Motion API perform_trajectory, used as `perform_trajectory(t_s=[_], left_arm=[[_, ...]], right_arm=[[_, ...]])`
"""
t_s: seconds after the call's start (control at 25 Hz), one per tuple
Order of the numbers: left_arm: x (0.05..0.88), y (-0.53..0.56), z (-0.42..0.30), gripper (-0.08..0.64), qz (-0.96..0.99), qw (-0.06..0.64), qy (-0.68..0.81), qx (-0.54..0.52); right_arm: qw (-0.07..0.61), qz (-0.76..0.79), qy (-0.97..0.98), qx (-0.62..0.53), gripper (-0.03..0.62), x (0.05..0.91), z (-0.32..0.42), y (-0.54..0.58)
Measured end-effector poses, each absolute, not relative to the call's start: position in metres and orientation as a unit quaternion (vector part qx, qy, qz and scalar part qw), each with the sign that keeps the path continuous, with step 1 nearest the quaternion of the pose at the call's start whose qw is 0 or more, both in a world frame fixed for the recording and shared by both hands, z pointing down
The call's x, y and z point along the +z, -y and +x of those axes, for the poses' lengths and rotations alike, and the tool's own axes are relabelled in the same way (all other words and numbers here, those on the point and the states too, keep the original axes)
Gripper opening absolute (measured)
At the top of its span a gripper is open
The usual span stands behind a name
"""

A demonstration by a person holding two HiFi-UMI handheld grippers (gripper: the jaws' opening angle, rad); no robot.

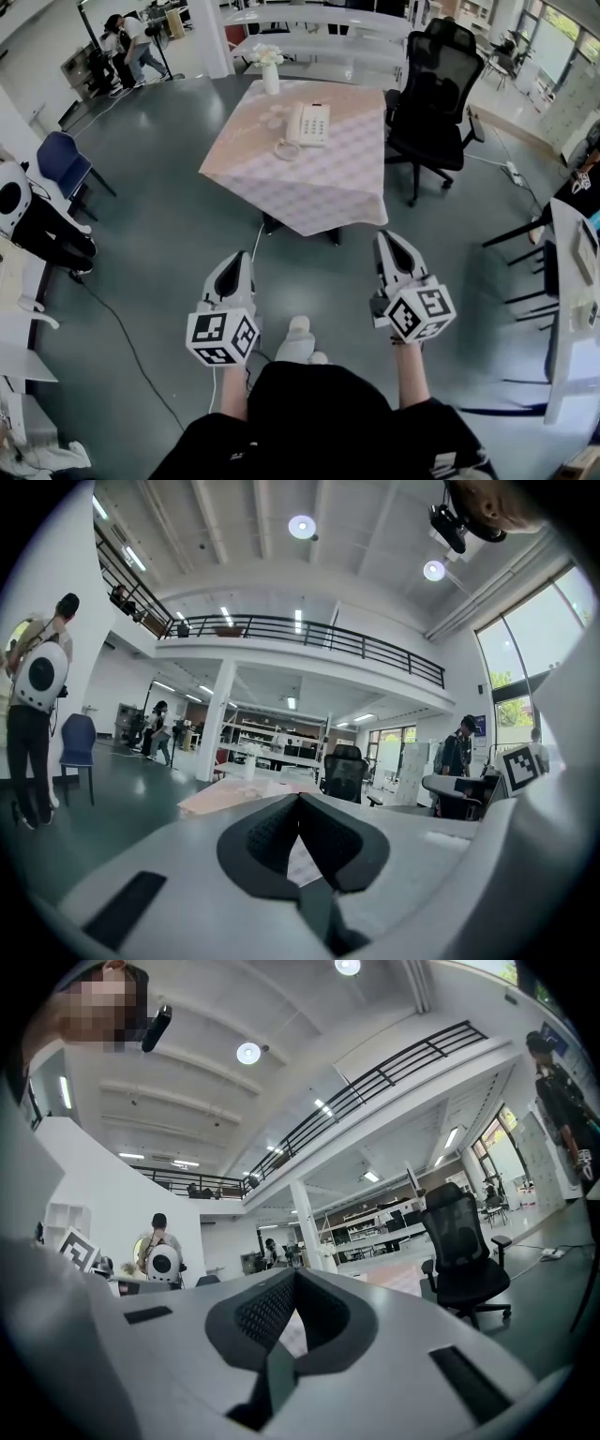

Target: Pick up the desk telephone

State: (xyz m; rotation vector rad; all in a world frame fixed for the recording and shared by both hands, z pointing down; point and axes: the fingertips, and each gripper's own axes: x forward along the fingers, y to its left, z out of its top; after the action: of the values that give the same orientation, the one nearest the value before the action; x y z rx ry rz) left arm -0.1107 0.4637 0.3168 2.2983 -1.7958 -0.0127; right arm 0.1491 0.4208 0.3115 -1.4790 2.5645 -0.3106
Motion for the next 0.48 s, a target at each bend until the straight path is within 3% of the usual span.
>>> perform_trajectory(t_s=[0.48], left_arm=[[0.332, -0.346, -0.136, -0.002, 0.790, 0.121, 0.602, -0.001]], right_arm=[[0.074, -0.502, -0.854, -0.115, -0.008, 0.329, 0.122, -0.308]])
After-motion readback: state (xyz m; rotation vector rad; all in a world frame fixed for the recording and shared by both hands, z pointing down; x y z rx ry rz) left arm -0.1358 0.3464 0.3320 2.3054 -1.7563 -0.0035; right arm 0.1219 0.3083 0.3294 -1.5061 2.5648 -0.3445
